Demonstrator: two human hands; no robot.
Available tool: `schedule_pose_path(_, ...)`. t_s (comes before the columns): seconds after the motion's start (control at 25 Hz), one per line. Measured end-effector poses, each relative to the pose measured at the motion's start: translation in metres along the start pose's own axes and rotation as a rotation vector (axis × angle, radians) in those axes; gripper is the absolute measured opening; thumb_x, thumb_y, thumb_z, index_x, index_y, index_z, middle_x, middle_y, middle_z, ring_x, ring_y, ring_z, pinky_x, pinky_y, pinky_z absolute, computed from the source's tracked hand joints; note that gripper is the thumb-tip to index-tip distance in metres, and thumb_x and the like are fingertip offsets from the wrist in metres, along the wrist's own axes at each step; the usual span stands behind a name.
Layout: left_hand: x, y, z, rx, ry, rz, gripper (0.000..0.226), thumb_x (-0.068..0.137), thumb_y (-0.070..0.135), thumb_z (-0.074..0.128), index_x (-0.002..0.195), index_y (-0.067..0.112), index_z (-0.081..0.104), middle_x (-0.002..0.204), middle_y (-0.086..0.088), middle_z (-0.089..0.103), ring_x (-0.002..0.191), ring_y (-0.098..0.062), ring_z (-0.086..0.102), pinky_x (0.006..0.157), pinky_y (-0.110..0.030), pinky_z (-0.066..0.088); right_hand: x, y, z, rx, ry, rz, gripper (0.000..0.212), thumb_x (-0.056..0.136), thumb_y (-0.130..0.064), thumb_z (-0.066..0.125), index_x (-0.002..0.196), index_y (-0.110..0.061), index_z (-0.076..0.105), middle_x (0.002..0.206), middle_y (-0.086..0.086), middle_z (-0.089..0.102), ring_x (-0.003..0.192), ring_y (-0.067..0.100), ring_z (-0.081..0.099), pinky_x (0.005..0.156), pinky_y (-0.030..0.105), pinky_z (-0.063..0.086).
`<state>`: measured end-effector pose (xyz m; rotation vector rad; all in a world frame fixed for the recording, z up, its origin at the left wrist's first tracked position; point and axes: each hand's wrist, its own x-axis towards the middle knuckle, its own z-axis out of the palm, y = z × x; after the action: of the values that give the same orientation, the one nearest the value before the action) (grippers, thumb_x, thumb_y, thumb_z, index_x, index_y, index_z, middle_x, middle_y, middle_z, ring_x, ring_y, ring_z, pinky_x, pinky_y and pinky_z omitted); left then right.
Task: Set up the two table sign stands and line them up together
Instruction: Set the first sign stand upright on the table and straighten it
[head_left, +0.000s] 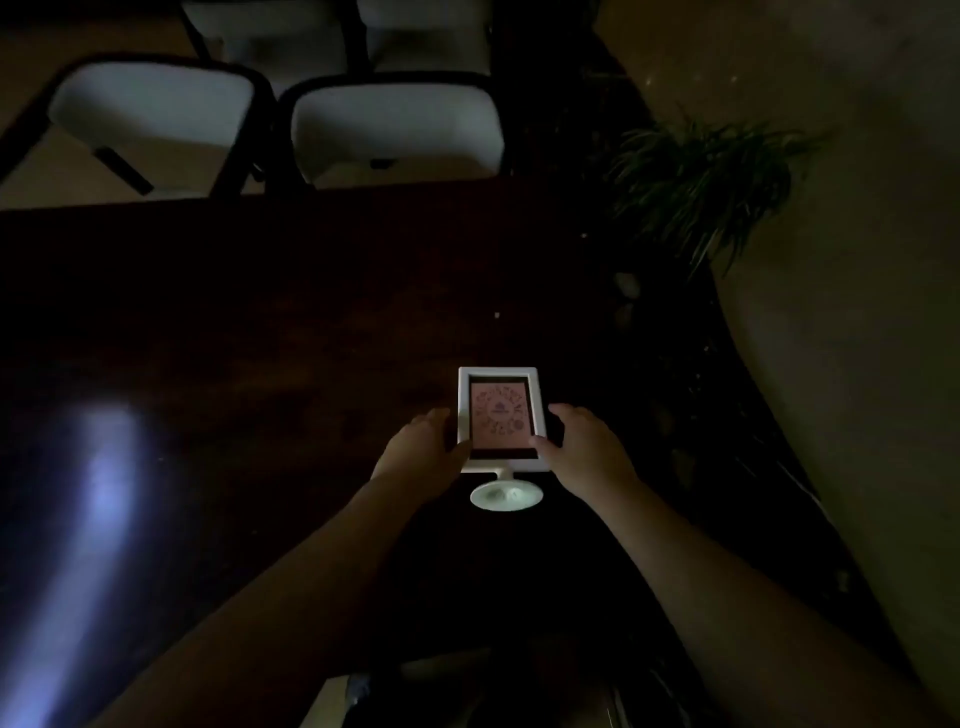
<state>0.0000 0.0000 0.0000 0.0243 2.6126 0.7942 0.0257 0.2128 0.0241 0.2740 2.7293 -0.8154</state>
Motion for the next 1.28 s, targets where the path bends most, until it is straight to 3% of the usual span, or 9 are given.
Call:
schedule_pose_path(0.12,0.008,-0.003,0.010,-0.147,-0.035,-0.070,0.009,0.094,0.029,0.057,0.102,0.026,0.059,0.098,0.004,0.069,0.068,-0.002,0.064,0.052,-0.018,0.047,0.004,0.002,0.015,0.143,-0.008,0.137,0.054,0.096,-0.031,0.061,0.145,-0.015,0.045,0.137,0.010,0.059,0.123,0.027,0.058,0.093,0.037,0.049)
schedule_pose_path(0.16,0.009,-0.003,0.013,-0.179,-0.036,-0.100,0.007,0.095,0.026,0.055,0.099,0.027,0.060,0.094,0.006,0.068,0.065,-0.003,0.064,0.050,-0.017,0.046,0.003,0.003,0.018,0.183,-0.017,0.176,0.050,0.097,-0.029,0.059,0.143,-0.013,0.047,0.134,0.010,0.061,0.119,0.026,0.060,0.089,0.035,0.050)
schedule_pose_path(0.32,0.009,0.002,0.019,-0.385,-0.062,-0.140,0.025,0.096,0.014,0.054,0.120,0.018,0.063,0.101,0.005,0.065,0.083,-0.014,0.067,0.070,-0.034,0.060,0.007,0.010,0.029,0.300,0.019,0.248,0.037,0.099,-0.020,0.053,0.135,-0.009,0.057,0.126,0.012,0.066,0.108,0.025,0.064,0.079,0.028,0.044)
schedule_pose_path(0.4,0.010,0.002,0.021,-0.481,-0.069,-0.181,0.026,0.097,0.010,0.053,0.121,0.013,0.063,0.106,-0.001,0.066,0.083,-0.017,0.068,0.068,-0.034,0.062,0.008,0.012,0.033,0.340,0.029,0.257,0.029,0.098,-0.015,0.054,0.124,-0.009,0.065,0.117,0.012,0.069,0.094,0.020,0.063,0.073,0.028,0.045)
schedule_pose_path(0.52,0.010,0.000,0.022,-0.550,-0.068,-0.203,0.026,0.096,0.008,0.054,0.120,0.011,0.064,0.111,-0.007,0.066,0.086,-0.021,0.069,0.067,-0.037,0.062,0.010,0.013,0.036,0.436,0.026,0.284,0.022,0.096,-0.009,0.054,0.110,-0.010,0.071,0.106,0.011,0.071,0.089,0.022,0.067,0.077,0.040,0.058)
schedule_pose_path(0.64,0.007,-0.001,0.020,-0.593,-0.051,-0.207,0.029,0.095,0.006,0.056,0.123,0.012,0.062,0.114,-0.006,0.065,0.090,-0.023,0.069,0.067,-0.036,0.062,0.011,0.015,0.035,0.487,0.012,0.281,0.021,0.093,-0.006,0.053,0.100,-0.012,0.073,0.098,0.010,0.072,0.084,0.024,0.069,0.080,0.049,0.060)
schedule_pose_path(1.04,0.004,0.001,-0.010,-0.722,0.079,-0.127,0.032,0.092,0.009,0.061,0.121,0.022,0.060,0.108,0.004,0.066,0.093,-0.017,0.067,0.059,-0.026,0.059,0.018,-0.004,0.019,0.539,0.091,0.138,0.025,0.090,-0.007,0.055,0.105,-0.014,0.073,0.091,0.003,0.074,0.085,0.022,0.070,0.082,0.050,0.060)
schedule_pose_path(1.28,0.006,0.000,-0.019,-0.708,0.156,-0.061,0.028,0.090,0.011,0.066,0.098,0.037,0.059,0.101,0.006,0.069,0.088,-0.013,0.070,0.067,-0.035,0.062,0.027,-0.011,0.018,0.583,0.125,0.126,0.021,0.092,-0.009,0.060,0.109,-0.016,0.069,0.098,0.001,0.072,0.092,0.020,0.070,0.086,0.049,0.059)
